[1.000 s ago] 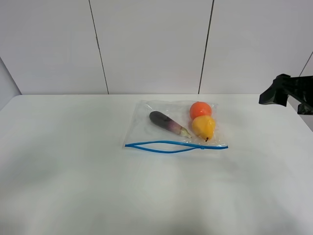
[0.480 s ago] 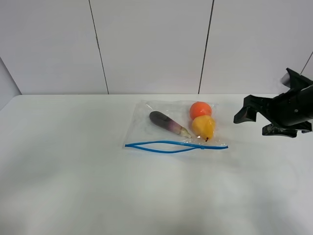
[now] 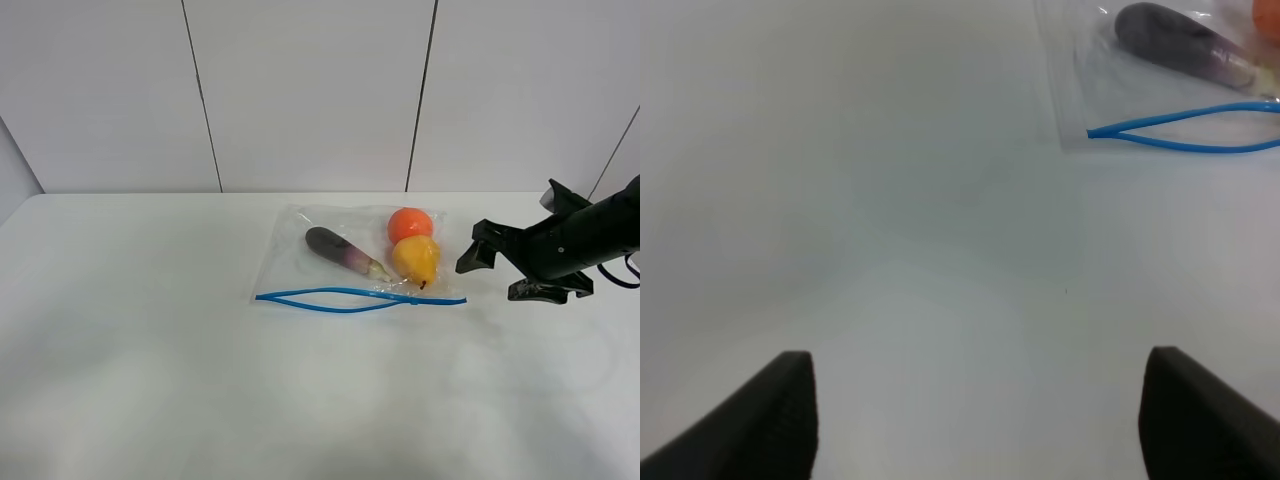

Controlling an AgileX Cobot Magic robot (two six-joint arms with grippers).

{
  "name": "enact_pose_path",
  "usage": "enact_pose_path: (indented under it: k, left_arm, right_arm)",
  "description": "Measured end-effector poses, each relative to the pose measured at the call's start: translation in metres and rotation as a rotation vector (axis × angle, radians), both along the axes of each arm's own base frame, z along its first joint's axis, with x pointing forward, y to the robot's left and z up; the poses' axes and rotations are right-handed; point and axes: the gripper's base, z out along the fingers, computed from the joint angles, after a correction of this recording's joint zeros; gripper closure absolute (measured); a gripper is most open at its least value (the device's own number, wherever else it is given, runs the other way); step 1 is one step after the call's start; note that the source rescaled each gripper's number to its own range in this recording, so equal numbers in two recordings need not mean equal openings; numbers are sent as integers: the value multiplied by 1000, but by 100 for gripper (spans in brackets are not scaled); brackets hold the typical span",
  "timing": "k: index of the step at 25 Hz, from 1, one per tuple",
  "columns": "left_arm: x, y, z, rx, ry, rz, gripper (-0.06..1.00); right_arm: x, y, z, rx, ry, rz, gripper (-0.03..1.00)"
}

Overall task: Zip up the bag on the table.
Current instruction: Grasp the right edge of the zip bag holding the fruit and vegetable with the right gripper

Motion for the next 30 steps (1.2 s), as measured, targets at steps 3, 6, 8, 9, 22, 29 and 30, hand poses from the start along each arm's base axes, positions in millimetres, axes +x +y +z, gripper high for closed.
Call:
enact_pose_path:
  k: [3, 6, 8, 9, 22, 29, 30]
  left_arm:
    - [0, 0, 0, 0, 0, 0, -6]
    - [0, 0, 0, 0, 0, 0, -6]
    - [0, 0, 0, 0, 0, 0, -6]
    - [0, 0, 0, 0, 0, 0, -6]
    - [0, 0, 0, 0, 1, 0, -6]
    - [0, 0, 0, 0, 1, 0, -6]
    - [0, 0, 0, 0, 1, 0, -6]
  right_arm:
    - [4, -1, -10, 4, 14, -22, 5]
    - [7, 0, -23, 31, 45, -33, 6]
    - [9, 2, -29, 52, 54, -36, 7]
    - [10, 3, -33, 67, 57, -39, 7]
    - [16, 8, -52, 141, 52, -31, 19]
    - [17, 8, -52, 139, 49, -33, 23]
    - [17, 8, -52, 139, 49, -35, 23]
